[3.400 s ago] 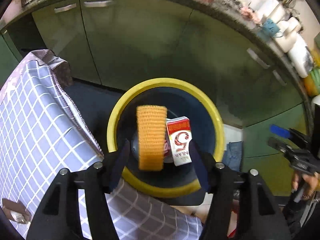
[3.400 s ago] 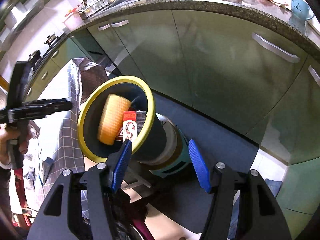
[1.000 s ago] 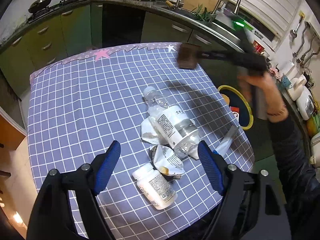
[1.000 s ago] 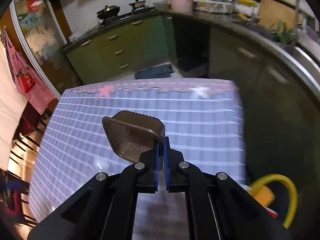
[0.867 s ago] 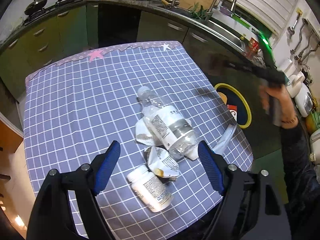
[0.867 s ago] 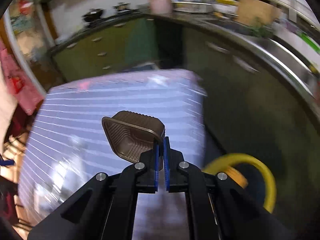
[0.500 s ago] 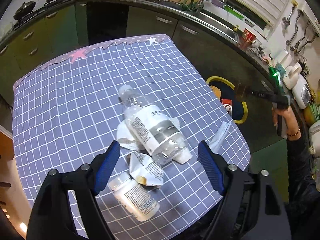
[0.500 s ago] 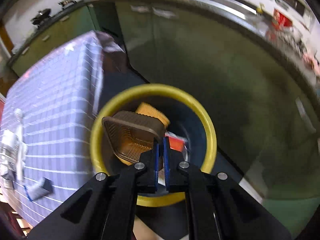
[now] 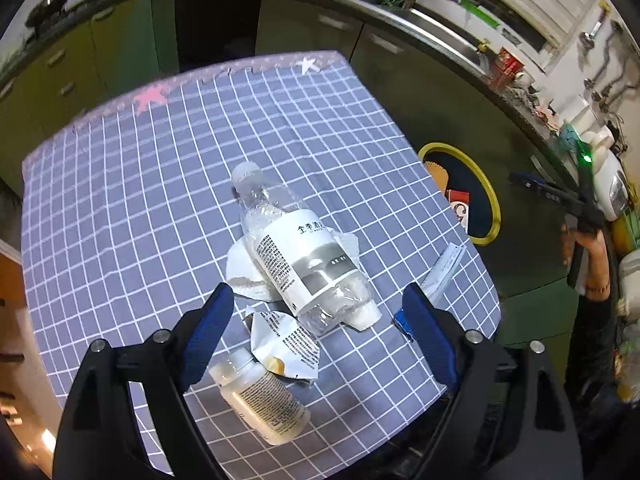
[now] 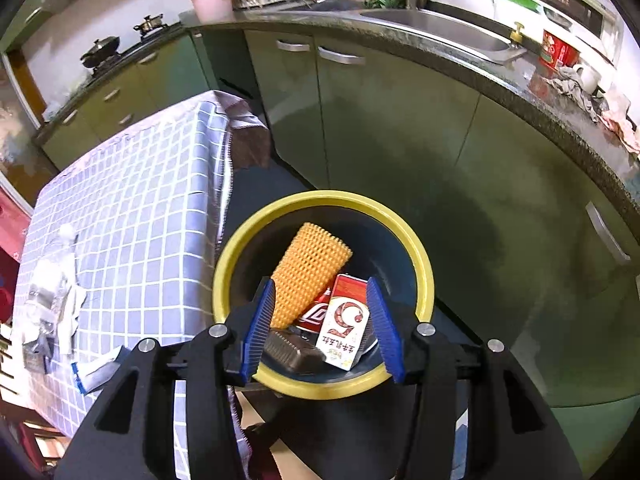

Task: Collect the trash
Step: 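Carry the brown tray to the bin and drop it with the right tool, then grasp the clear water bottle around its body with the left tool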

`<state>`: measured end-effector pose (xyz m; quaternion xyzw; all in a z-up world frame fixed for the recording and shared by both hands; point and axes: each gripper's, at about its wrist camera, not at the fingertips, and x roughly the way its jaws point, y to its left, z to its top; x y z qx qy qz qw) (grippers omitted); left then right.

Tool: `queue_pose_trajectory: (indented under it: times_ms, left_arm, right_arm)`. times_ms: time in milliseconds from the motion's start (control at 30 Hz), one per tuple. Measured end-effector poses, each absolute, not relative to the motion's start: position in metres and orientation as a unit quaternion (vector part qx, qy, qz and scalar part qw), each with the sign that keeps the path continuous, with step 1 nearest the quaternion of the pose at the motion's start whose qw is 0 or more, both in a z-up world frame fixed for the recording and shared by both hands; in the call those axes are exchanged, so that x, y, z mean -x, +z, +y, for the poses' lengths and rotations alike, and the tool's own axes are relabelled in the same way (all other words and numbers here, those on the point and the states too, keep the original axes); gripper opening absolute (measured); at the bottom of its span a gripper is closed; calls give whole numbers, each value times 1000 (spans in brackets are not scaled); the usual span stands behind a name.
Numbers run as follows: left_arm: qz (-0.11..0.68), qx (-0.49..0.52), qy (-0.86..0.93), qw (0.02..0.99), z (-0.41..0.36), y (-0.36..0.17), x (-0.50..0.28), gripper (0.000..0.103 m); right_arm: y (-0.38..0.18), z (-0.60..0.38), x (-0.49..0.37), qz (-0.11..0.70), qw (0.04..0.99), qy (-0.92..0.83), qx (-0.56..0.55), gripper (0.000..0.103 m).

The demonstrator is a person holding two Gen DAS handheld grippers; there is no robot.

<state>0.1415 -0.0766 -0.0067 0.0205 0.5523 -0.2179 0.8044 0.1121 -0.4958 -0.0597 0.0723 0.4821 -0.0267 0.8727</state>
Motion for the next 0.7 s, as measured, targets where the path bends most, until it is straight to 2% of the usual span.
queue_pose_trajectory:
  times_ms: [500,700]
  left_arm:
    - [689,36,-139,710,-94,-67,-211,82]
    - [701,21,-121,703,-111,-73,-223,82]
  right_arm:
    - [-83,-503,-105,497,863,-5,-91,49]
    - [-94,-514,-104,500,860,-4,-104,49]
